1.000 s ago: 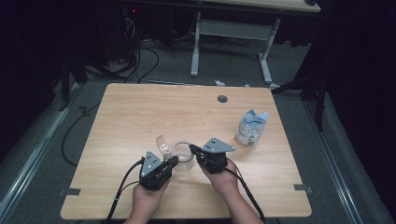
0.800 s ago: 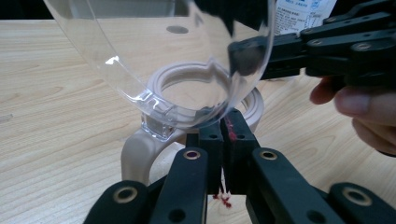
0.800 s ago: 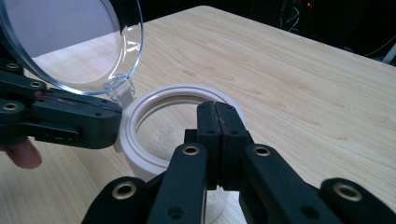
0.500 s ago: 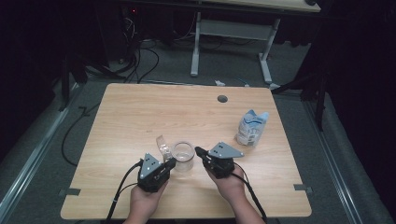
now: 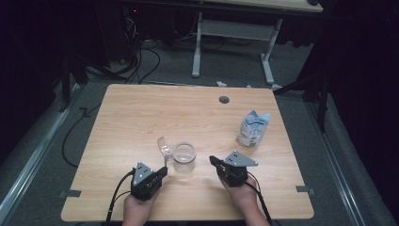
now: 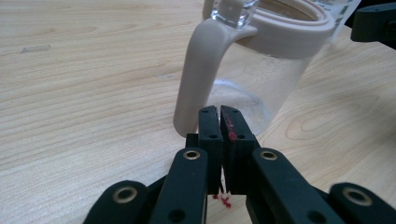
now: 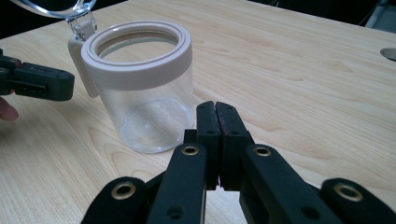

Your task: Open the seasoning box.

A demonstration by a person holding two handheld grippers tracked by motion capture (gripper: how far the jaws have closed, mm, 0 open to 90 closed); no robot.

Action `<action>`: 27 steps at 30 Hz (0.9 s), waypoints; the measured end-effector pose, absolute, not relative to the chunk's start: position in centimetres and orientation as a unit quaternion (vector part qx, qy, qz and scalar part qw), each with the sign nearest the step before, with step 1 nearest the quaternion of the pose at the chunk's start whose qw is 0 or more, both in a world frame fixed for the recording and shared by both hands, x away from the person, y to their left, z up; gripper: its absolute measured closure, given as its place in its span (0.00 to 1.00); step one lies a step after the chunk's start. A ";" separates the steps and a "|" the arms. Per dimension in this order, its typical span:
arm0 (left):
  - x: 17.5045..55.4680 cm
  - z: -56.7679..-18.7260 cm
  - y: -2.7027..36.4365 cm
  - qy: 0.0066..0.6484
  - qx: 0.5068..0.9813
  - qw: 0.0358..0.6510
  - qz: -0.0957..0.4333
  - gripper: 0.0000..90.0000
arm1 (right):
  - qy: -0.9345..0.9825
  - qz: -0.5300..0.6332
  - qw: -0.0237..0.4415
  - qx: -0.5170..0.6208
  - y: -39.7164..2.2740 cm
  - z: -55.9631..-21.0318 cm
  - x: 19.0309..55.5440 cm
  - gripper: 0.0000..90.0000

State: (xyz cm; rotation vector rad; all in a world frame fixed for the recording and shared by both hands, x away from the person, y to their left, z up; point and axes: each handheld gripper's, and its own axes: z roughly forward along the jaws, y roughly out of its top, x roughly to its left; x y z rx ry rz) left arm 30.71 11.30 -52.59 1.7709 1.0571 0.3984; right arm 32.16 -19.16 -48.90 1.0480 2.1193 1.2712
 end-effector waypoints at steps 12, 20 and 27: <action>32.3 -52.3 10.5 0.428 0.738 0.497 0.157 1.00 | 0.772 0.456 0.223 0.383 -19.2 -49.4 32.3 0.99; 33.5 -51.8 10.7 0.430 0.734 0.499 0.164 1.00 | 0.772 0.452 0.223 0.388 -19.6 -49.6 32.4 0.99; 34.3 -51.8 10.9 0.431 0.733 0.500 0.166 1.00 | 0.769 0.448 0.225 0.397 -20.1 -49.8 32.4 0.98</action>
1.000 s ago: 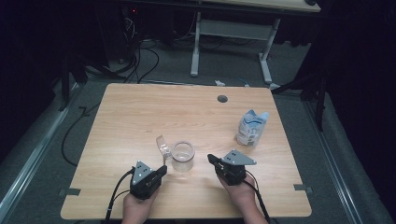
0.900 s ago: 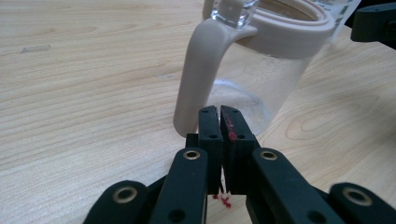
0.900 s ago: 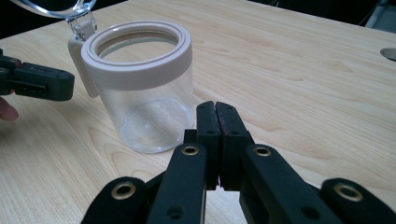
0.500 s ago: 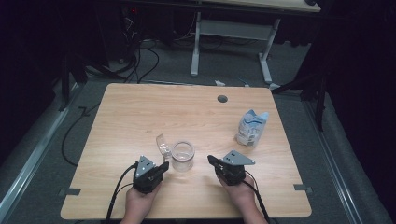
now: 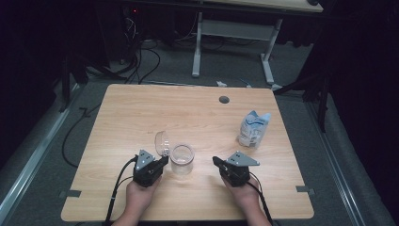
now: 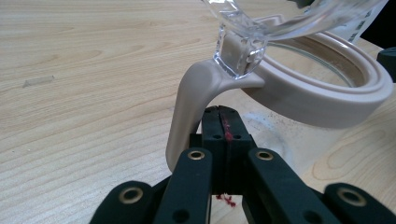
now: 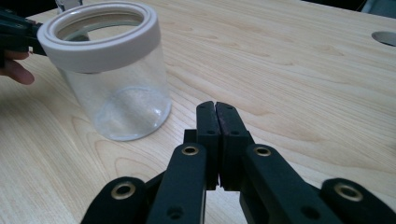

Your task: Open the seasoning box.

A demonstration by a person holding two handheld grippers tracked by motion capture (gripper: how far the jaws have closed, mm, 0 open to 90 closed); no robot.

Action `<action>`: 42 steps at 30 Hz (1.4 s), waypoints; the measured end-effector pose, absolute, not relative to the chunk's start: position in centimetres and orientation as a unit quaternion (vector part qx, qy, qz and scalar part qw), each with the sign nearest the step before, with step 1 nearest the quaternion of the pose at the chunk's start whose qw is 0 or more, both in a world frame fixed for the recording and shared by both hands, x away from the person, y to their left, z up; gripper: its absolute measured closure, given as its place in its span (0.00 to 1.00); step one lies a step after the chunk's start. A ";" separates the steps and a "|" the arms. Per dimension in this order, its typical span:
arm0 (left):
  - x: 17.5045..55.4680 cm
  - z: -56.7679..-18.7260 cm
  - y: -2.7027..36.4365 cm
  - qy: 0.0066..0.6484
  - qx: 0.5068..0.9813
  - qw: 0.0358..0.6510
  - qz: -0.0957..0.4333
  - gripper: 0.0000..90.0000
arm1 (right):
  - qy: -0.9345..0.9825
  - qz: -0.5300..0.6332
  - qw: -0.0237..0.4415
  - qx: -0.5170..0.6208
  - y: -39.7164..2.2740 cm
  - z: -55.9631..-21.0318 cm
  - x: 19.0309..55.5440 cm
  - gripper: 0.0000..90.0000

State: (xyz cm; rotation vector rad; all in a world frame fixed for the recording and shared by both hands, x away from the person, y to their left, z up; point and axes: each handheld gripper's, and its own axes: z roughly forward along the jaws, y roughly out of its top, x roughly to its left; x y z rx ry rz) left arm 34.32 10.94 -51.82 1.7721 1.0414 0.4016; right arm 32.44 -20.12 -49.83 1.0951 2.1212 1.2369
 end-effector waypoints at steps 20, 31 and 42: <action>32.9 -52.3 12.3 0.384 0.762 0.497 0.156 0.71 | 0.697 0.422 0.275 0.511 -28.1 -49.7 31.9 0.81; 32.4 -52.2 14.3 0.374 0.772 0.493 0.145 0.53 | 0.667 0.398 0.292 0.558 -33.0 -48.5 34.8 0.58; 32.7 -52.4 15.8 0.397 0.757 0.500 0.139 0.50 | 0.683 0.415 0.288 0.527 -33.3 -46.4 38.4 0.47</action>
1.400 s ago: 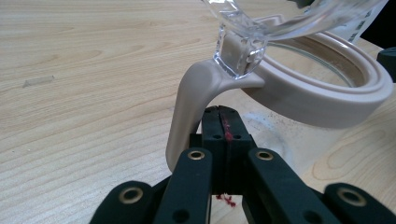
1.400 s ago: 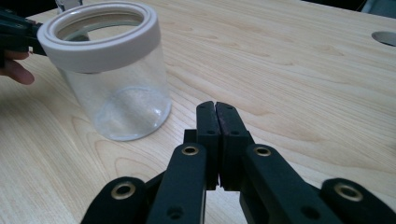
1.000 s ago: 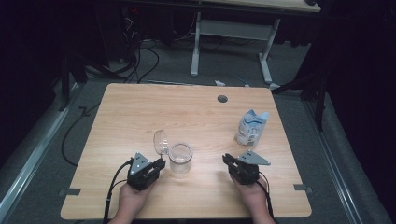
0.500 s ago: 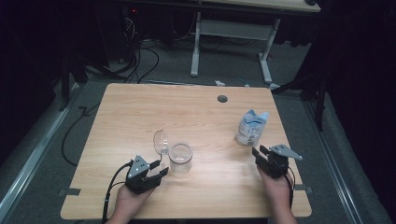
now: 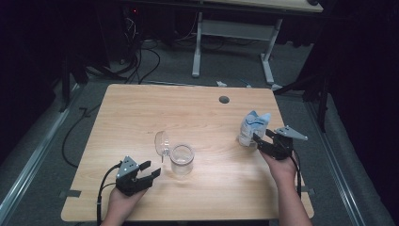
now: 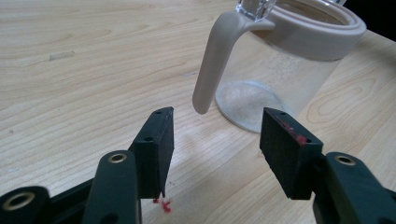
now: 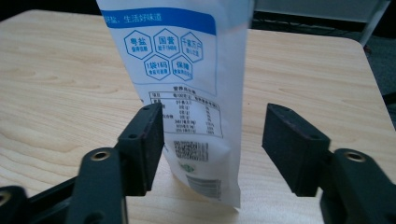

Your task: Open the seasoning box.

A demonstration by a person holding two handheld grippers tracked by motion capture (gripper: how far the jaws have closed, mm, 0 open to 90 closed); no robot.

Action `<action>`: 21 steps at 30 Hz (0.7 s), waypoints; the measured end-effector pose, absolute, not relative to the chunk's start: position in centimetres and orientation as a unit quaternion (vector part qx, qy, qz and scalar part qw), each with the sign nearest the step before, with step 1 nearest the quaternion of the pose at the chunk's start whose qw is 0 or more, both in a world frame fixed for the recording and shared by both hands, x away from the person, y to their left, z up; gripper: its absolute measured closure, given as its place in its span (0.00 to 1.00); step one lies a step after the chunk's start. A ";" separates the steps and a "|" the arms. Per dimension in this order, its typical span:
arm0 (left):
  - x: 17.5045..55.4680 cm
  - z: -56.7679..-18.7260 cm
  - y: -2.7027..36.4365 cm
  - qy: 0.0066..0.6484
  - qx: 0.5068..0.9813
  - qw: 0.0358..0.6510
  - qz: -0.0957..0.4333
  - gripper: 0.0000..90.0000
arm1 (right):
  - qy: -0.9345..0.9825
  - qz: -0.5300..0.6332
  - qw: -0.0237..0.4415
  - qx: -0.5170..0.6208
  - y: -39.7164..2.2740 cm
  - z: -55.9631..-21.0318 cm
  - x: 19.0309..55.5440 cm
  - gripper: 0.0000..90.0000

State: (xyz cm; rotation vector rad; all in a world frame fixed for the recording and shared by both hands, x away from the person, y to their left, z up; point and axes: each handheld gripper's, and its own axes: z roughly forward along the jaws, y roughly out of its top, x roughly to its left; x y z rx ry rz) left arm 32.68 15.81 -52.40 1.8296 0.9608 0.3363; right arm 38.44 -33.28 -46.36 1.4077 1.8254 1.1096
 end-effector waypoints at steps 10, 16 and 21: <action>32.5 -52.7 15.7 0.402 0.751 0.504 0.143 0.50 | 0.698 0.422 0.285 0.503 -33.0 -46.6 39.0 0.70; 32.2 -52.6 15.6 0.394 0.753 0.507 0.144 0.51 | 0.712 0.412 0.288 0.490 -32.4 -46.0 38.4 0.86; 32.0 -52.5 15.6 0.392 0.750 0.514 0.139 0.51 | 0.718 0.408 0.293 0.482 -31.7 -45.9 37.9 1.00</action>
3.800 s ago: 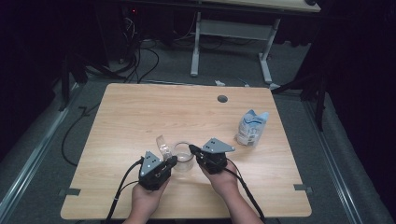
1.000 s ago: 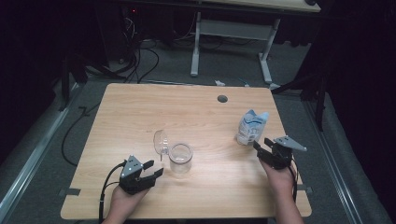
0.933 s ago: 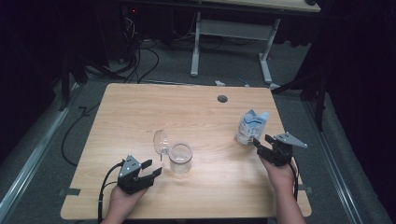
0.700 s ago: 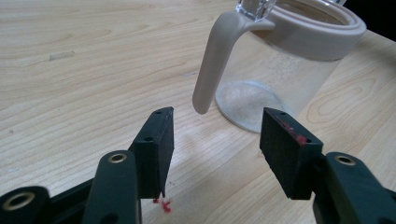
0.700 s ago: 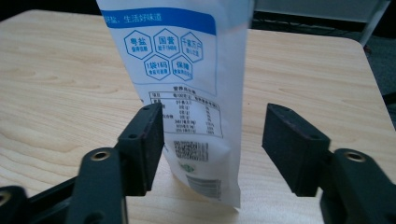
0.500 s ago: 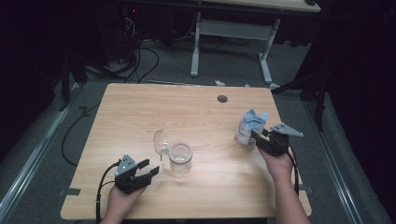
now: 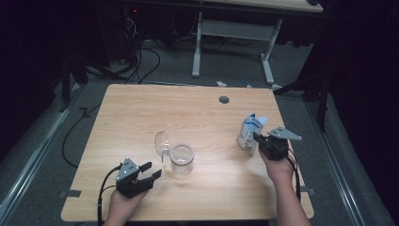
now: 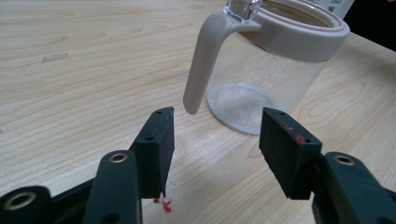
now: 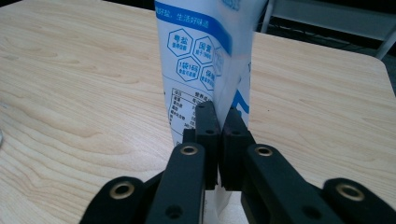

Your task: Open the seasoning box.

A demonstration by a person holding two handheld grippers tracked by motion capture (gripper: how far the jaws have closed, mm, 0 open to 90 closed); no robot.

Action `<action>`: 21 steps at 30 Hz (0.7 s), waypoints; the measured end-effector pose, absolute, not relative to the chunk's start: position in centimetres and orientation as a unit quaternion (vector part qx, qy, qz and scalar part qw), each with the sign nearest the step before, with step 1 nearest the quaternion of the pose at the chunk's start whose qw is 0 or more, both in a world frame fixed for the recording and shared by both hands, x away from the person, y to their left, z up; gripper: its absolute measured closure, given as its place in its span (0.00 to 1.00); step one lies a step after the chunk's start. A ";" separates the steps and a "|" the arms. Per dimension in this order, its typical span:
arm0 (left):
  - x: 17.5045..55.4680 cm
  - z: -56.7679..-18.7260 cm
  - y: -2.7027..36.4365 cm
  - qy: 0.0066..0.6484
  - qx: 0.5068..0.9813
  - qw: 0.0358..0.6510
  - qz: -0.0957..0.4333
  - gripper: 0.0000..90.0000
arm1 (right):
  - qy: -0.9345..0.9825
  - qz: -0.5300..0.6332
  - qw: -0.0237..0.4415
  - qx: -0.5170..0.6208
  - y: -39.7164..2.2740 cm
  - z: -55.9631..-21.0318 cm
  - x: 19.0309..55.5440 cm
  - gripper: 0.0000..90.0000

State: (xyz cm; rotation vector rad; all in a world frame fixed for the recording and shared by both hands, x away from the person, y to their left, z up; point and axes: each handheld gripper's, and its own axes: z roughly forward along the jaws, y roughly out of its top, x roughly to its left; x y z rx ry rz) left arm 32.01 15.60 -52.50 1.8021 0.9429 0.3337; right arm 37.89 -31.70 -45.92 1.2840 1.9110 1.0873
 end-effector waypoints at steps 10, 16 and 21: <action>31.8 -51.9 15.2 0.380 0.751 0.518 0.150 0.52 | 0.688 0.426 0.286 0.513 -30.4 -46.3 36.3 0.88; 31.7 -52.0 15.3 0.381 0.752 0.517 0.149 0.51 | 0.683 0.405 0.312 0.522 -29.7 -47.1 36.5 0.67; 31.8 -52.0 15.4 0.381 0.754 0.513 0.152 0.51 | 0.675 0.400 0.314 0.534 -29.3 -47.1 37.3 0.64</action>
